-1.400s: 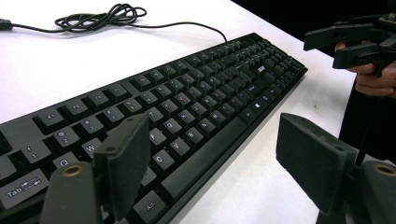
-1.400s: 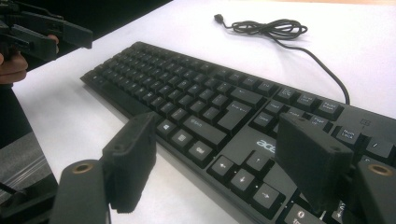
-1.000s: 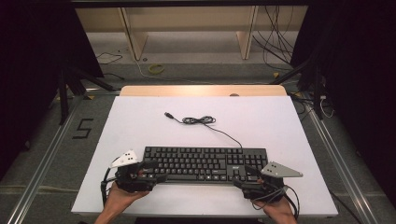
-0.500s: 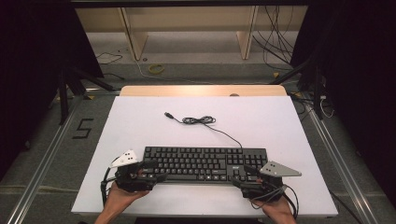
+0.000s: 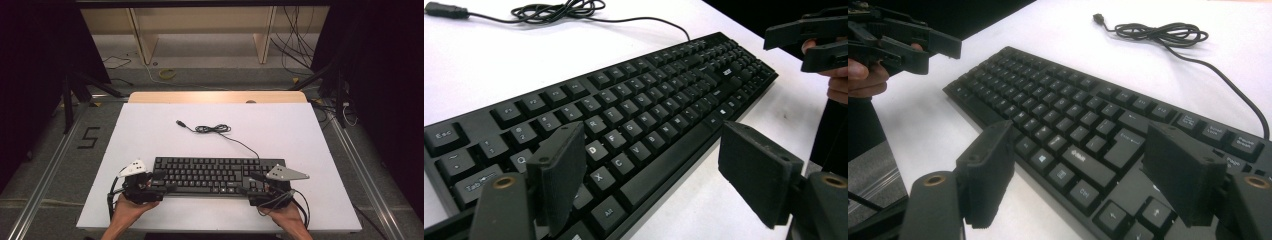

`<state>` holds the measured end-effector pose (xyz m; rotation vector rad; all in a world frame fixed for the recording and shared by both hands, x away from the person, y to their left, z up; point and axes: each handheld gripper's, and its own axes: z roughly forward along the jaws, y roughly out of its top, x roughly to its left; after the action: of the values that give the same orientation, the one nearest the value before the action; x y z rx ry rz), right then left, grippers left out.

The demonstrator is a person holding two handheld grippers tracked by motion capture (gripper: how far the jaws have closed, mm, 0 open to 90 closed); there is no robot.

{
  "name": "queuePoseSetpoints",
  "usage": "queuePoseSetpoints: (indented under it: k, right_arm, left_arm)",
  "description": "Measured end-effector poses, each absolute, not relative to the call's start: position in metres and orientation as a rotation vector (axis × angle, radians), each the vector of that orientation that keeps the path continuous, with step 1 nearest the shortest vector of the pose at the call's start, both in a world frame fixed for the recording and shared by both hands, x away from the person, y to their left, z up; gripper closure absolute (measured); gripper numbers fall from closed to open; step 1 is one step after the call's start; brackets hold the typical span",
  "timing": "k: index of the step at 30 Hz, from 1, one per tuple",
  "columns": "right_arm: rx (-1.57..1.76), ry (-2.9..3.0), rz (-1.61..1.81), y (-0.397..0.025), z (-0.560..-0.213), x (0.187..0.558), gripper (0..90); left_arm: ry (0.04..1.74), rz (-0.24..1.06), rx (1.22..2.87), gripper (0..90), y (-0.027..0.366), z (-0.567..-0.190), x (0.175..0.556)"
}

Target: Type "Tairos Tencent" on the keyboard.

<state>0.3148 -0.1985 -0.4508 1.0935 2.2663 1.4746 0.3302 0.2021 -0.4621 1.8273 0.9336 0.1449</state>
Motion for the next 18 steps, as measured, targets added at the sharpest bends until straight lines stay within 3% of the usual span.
queuePoseSetpoints:
  k: [18]
  right_arm:
    - [1.035, 2.375, 1.456, -0.15, -0.442, 0.343, 34.3]
  left_arm:
    - [1.073, 0.162, 1.86, 34.0, 0.21, -0.468, 0.338]
